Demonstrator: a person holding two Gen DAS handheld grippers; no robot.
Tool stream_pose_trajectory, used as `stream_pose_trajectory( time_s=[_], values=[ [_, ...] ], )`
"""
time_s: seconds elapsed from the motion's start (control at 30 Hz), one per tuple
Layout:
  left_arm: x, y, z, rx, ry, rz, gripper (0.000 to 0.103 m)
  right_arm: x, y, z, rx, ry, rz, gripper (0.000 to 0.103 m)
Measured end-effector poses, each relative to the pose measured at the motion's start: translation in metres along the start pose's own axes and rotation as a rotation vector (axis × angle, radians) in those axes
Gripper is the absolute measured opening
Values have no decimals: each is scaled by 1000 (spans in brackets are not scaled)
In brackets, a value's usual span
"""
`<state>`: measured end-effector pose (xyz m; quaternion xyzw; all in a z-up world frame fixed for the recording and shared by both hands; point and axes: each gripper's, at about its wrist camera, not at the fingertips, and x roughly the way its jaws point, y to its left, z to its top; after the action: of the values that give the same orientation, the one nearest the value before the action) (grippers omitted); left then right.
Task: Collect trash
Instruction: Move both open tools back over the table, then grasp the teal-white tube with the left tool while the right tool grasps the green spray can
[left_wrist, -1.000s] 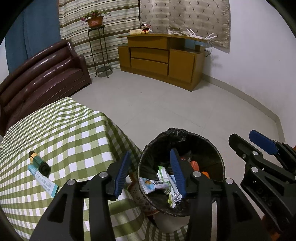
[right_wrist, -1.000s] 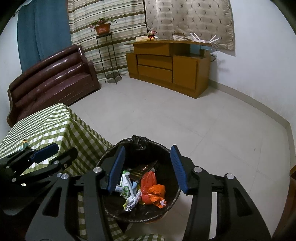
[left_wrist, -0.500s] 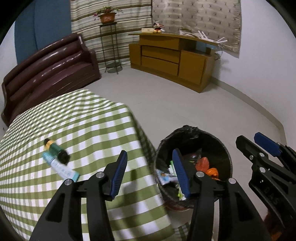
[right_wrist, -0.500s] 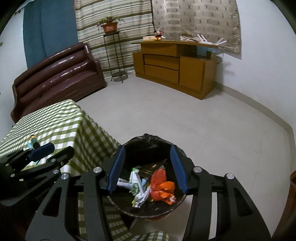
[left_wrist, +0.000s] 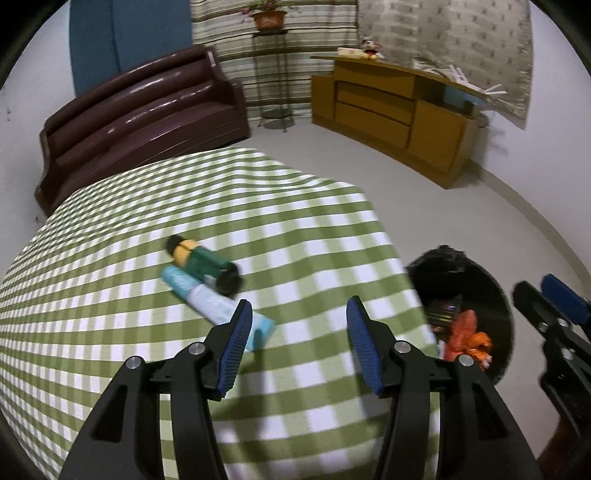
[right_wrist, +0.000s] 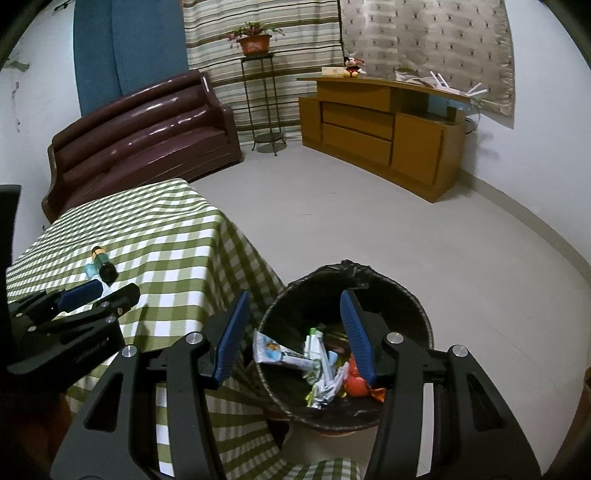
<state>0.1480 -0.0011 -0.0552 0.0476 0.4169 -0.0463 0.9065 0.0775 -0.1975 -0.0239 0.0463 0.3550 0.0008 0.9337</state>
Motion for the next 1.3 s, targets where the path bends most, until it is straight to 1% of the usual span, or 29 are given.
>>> stream_pose_trajectory(
  time_s=[0.1, 0.27, 0.33, 0.57, 0.73, 0.97, 1.23, 1.3],
  values=[
    [4, 9, 1, -16, 5, 29, 53, 3, 3, 0, -3, 6, 12, 51],
    [13, 19, 3, -33, 28, 58, 53, 9, 8, 0, -5, 18, 24, 51],
    [16, 25, 6, -35, 34, 70, 56, 11, 10, 0, -5, 23, 30, 51],
    [14, 43, 1, -51, 53, 69, 58, 13, 14, 1, -8, 27, 46, 51],
    [8, 62, -12, -61, 61, 65, 60, 13, 20, -1, -16, 31, 54, 51],
    [1, 94, -27, -89, 69, 72, 60, 13, 29, -2, -35, 35, 64, 51],
    [-8, 118, -37, -102, 72, 77, 60, 14, 37, -1, -50, 36, 70, 51],
    [-11, 124, -40, -111, 80, 67, 60, 14, 40, -1, -54, 38, 73, 51]
  ],
)
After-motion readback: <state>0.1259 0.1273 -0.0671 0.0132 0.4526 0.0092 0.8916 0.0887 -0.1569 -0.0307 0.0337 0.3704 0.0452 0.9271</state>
